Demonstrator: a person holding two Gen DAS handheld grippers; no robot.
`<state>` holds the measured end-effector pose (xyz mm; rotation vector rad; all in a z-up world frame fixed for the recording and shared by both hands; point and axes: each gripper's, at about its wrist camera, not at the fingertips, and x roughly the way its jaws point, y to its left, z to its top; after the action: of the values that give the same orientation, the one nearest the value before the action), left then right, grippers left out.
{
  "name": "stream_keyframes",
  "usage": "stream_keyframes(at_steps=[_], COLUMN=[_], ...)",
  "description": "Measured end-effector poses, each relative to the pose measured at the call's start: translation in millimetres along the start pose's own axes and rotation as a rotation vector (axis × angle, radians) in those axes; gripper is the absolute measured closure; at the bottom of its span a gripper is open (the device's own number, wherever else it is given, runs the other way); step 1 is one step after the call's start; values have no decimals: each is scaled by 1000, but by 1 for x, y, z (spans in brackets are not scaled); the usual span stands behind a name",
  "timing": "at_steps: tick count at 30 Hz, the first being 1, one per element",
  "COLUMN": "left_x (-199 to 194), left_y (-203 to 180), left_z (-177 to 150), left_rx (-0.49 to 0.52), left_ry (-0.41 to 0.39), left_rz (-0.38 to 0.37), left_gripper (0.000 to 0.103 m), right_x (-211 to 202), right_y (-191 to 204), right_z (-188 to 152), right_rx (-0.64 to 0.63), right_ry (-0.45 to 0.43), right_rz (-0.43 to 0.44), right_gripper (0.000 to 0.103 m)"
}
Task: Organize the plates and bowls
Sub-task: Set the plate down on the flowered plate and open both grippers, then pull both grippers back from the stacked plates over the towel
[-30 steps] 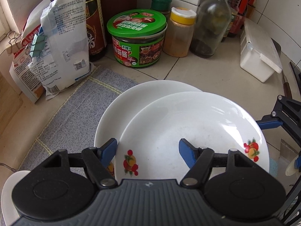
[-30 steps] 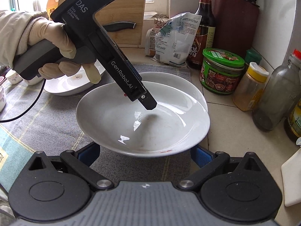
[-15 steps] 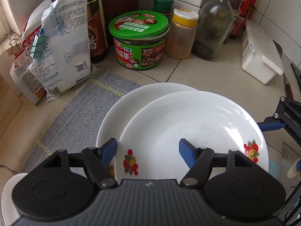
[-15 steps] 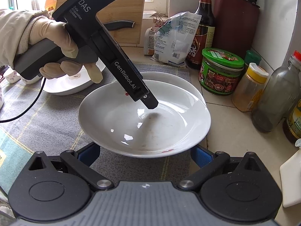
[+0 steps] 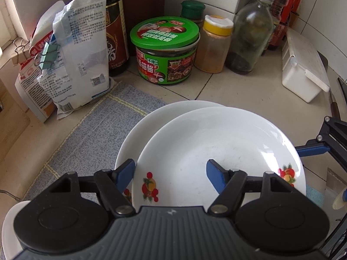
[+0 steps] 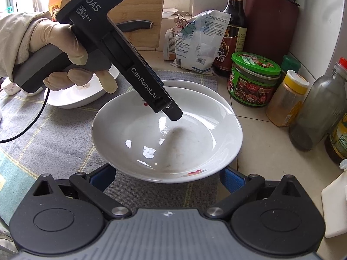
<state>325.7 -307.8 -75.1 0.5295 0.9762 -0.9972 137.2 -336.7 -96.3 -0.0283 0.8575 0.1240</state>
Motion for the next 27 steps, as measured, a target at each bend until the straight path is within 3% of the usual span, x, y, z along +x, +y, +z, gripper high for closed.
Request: stream_keyframes(at_steps=[12,23,27], left_x=[-9,-53,-78], left_y=[1,-7,-17], left_z=[1,-16,-35], left_rx=[-5,0,-14], left_ry=[-29,-116,-172], left_rz=[18,63,99], left_gripper=[30,30,23], right_x=[2,0,-4], right_y=[1,6,10], right_z=[2,4,0], right_rx=[5,-10,-7], right_ry=[10,1,-9], right_rz=[-1,2,5], right_gripper=[0,0,0])
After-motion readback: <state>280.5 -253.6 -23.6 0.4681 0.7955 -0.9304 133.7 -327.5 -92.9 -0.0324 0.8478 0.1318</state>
